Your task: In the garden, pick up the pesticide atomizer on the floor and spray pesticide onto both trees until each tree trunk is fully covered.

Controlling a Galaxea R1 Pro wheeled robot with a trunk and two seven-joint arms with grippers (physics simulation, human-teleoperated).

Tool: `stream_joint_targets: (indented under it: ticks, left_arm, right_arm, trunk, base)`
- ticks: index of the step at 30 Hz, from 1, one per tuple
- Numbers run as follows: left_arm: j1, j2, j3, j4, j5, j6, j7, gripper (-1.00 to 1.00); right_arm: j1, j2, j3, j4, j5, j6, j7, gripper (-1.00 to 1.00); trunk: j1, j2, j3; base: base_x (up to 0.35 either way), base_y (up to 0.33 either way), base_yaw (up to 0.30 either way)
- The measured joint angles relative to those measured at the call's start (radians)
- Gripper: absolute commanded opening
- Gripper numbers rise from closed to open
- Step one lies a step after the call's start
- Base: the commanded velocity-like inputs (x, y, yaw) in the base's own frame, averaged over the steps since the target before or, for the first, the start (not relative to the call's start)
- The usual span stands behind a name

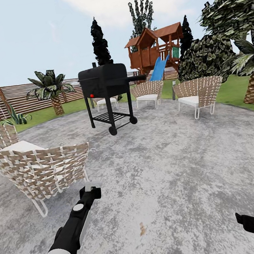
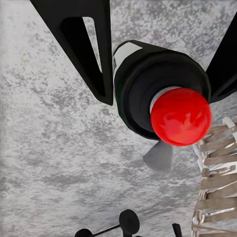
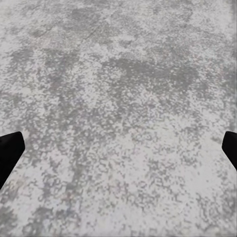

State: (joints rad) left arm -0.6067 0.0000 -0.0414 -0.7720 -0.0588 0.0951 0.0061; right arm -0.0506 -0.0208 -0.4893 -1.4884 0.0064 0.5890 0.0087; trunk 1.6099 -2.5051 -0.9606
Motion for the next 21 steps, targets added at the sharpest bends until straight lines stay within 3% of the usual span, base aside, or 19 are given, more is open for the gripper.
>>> stream_joint_targets:
  ticks: [8,21]
  left_arm:
    - [0.0,0.0,0.0,0.0,0.0,0.0,0.0,-1.0]
    - [0.0,0.0,0.0,0.0,0.0,0.0,0.0,-1.0]
  right_arm:
    - [0.0,0.001,0.0,-0.002,0.001,0.0,-0.002,1.0]
    - [0.0,0.001,0.0,-0.002,0.0,0.006,-0.001,1.0]
  trunk:
    - [0.0,0.0,0.0]
    - [0.0,0.0,0.0]
  base:
    - [0.0,0.0,-0.016]
    - [0.0,0.0,-0.276]
